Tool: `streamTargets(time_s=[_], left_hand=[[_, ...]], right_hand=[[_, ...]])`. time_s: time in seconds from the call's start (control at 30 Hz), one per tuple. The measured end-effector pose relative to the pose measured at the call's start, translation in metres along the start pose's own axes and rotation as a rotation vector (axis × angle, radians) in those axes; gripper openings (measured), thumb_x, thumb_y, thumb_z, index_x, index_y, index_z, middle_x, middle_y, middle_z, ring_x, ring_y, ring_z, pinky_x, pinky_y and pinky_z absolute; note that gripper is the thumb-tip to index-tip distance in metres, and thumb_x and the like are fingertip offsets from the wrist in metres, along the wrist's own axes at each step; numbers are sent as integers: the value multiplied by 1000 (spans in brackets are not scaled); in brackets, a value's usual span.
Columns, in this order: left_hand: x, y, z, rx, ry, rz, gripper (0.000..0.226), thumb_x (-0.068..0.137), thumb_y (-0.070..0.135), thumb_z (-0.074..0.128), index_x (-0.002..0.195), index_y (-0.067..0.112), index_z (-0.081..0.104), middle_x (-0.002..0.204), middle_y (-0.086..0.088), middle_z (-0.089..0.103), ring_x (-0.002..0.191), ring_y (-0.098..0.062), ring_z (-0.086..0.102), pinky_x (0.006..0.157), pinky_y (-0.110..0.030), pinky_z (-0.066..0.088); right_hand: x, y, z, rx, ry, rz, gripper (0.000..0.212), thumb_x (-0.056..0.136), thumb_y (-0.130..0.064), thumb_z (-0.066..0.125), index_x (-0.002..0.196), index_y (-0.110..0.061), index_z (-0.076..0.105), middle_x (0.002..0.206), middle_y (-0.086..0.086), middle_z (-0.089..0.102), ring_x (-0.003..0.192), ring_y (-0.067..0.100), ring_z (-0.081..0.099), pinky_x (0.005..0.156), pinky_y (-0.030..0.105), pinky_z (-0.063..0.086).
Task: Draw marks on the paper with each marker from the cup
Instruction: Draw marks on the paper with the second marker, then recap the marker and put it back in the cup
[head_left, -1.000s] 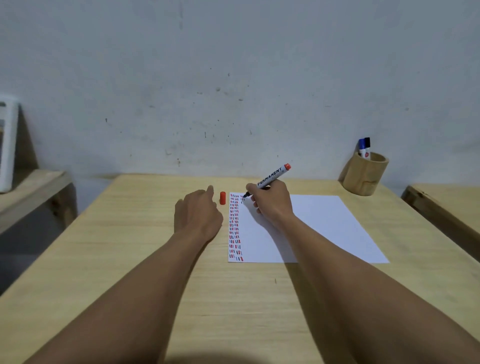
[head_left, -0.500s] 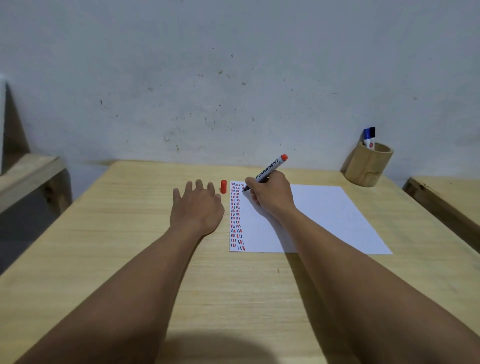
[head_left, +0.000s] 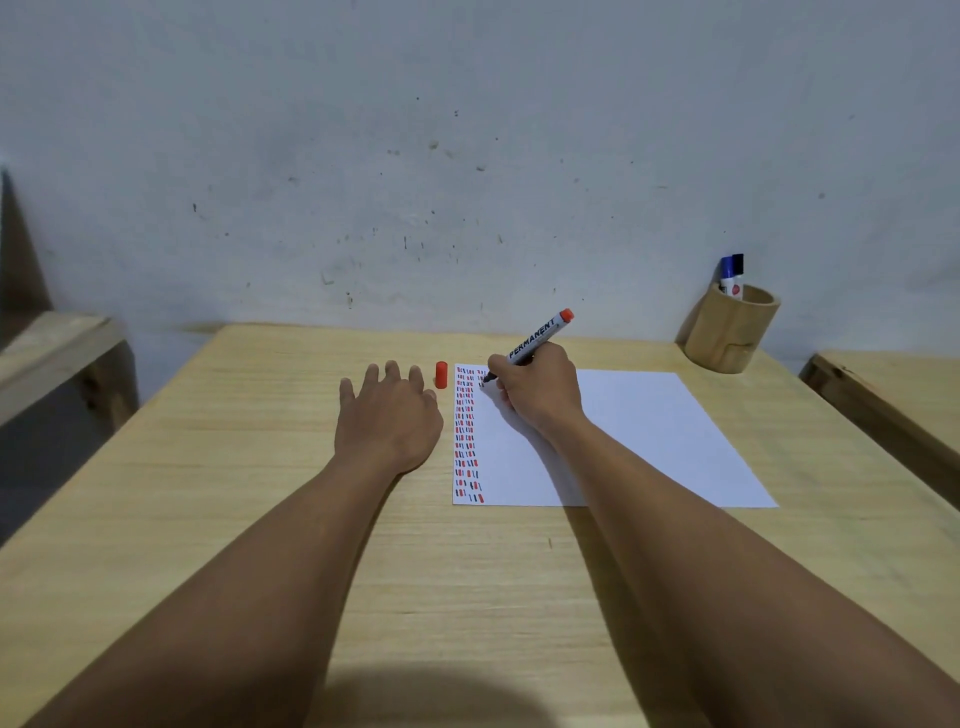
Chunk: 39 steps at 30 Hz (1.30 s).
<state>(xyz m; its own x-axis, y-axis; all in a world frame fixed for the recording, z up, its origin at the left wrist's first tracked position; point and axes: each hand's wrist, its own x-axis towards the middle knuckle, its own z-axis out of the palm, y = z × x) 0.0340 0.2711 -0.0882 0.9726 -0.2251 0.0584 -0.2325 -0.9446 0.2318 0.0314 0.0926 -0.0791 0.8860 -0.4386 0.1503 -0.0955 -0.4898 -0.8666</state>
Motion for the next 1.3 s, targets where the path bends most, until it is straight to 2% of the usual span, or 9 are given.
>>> streamTargets(time_s=[0.2,0.33,0.5,0.63,0.73,0.8,1.0,1.13,1.3], left_hand=[[3,9,-10,-196,106,-67,47,96,26,33,137,14,52,130,-10,64,128,-34,49,113,-57,27],[6,16,-19,-293,248,1,46,99,35,43,143,25,51,129,-7,66,124,-32,55,101,-46,44],[13,13,-20,-260,260,46,27,96,29,57,117,25,73,112,0,75,109,-28,63,94,-44,48],[10,22,-26,-417,294,-18,19,91,24,61,104,22,74,98,4,77,97,-23,67,90,-41,52],[5,43,-40,-739,332,-85,15,89,15,61,98,20,73,89,8,76,79,-12,66,66,-18,53],[2,58,-54,-932,325,-111,14,88,11,65,95,18,74,85,6,74,62,-9,57,49,-15,44],[-3,93,-76,-1113,222,-50,10,86,20,73,94,21,77,94,-2,74,73,-14,57,63,-25,43],[-8,118,-83,-1158,172,1,7,84,23,74,88,27,77,96,-4,76,65,-14,51,69,-29,41],[-14,143,-88,-1189,117,53,6,87,23,73,85,28,76,98,1,78,90,-12,61,92,-38,51]], right_hand=[[3,-2,-5,143,35,72,28,83,-24,65,86,1,76,81,12,77,61,18,63,63,32,53],[4,-9,-6,199,21,78,34,77,-34,69,96,-6,70,88,12,75,68,21,63,70,42,58],[1,-21,-20,285,0,79,31,85,-34,70,99,-6,69,80,4,70,63,18,60,61,37,53],[-9,-32,-37,431,-46,99,22,90,-18,59,79,-3,70,65,1,61,54,15,54,51,27,47],[-15,-38,-52,523,-75,100,21,91,-14,61,73,-7,68,64,2,59,52,14,51,49,24,45],[-17,-43,-63,589,-61,122,19,92,-14,64,74,-8,67,64,2,58,50,13,50,48,22,44],[-23,-56,-104,725,-17,139,14,91,-11,65,78,-6,68,63,4,55,49,13,48,46,21,42],[-27,-57,-128,728,1,130,13,90,-13,67,78,-7,68,64,3,56,47,12,49,47,22,44],[-33,-53,-157,769,13,134,11,91,-13,70,84,-6,69,61,2,57,48,10,52,49,20,48]])
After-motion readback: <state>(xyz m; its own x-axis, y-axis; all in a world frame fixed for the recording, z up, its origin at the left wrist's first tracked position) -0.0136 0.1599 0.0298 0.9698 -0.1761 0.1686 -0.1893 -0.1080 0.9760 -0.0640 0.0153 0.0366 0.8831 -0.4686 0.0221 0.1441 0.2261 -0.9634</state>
